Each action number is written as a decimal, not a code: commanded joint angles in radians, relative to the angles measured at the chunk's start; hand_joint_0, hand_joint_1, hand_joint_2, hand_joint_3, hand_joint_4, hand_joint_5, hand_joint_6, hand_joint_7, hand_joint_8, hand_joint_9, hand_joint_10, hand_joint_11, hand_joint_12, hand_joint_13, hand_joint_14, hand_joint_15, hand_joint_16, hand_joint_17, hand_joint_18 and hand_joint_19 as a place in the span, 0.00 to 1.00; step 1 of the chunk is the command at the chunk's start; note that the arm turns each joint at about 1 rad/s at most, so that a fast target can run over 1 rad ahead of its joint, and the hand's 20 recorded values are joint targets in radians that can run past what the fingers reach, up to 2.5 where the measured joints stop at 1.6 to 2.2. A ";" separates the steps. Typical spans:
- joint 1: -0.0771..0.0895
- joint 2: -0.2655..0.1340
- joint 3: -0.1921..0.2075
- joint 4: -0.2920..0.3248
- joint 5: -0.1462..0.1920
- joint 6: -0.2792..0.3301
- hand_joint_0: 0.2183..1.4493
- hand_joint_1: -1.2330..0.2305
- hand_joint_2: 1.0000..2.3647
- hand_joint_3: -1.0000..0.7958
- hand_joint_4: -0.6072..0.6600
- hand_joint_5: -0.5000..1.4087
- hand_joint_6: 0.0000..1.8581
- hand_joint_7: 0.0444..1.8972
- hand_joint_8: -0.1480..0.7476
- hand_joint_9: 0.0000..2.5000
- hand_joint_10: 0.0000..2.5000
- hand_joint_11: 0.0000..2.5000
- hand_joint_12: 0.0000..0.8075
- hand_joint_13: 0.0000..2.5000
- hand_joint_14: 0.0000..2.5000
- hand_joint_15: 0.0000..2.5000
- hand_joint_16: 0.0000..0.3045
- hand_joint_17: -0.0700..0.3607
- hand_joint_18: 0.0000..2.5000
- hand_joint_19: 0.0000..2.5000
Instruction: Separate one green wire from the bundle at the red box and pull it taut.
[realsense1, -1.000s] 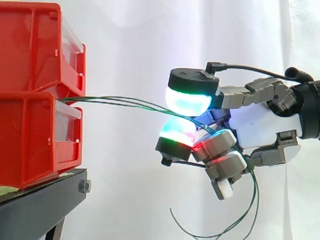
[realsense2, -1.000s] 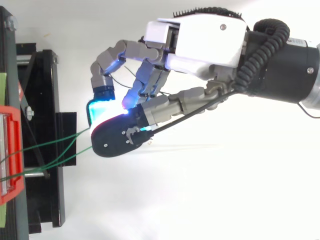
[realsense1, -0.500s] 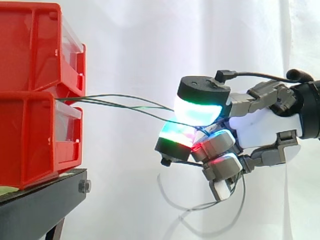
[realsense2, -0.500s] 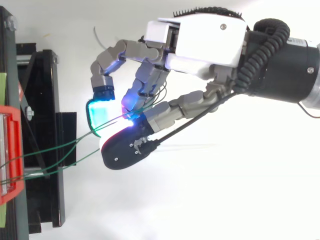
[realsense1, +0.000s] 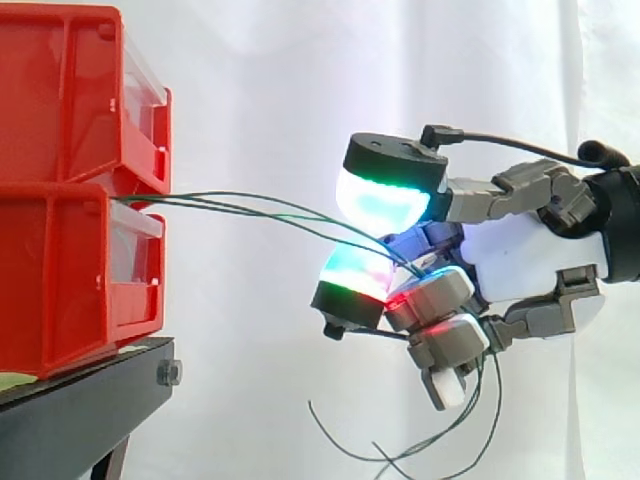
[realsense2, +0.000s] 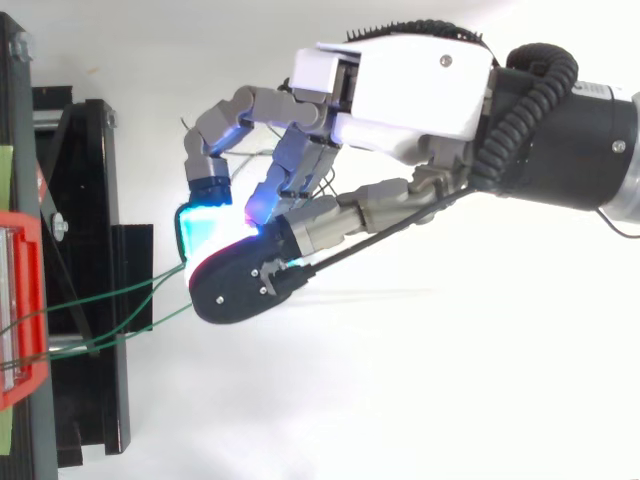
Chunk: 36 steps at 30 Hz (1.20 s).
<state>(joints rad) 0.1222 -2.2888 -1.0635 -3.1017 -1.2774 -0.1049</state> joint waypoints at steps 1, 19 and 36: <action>0.001 0.000 -0.006 0.005 0.004 0.001 0.27 0.44 0.00 0.28 0.61 0.16 0.47 0.57 0.50 0.47 0.00 0.68 0.47 0.49 0.01 0.47 0.18 0.45 0.39 0.26; 0.001 0.000 -0.006 0.005 0.007 0.001 0.35 0.29 0.01 0.36 0.57 0.16 0.48 0.56 0.49 0.45 0.00 0.69 0.45 0.47 0.01 0.46 0.18 0.45 0.38 0.24; 0.001 0.000 -0.006 0.003 0.007 0.001 0.35 0.31 0.00 0.28 0.59 0.16 0.48 0.56 0.50 0.46 0.00 0.69 0.45 0.48 0.01 0.46 0.17 0.44 0.38 0.24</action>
<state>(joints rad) 0.1229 -2.2887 -1.0686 -3.0977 -1.2701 -0.1043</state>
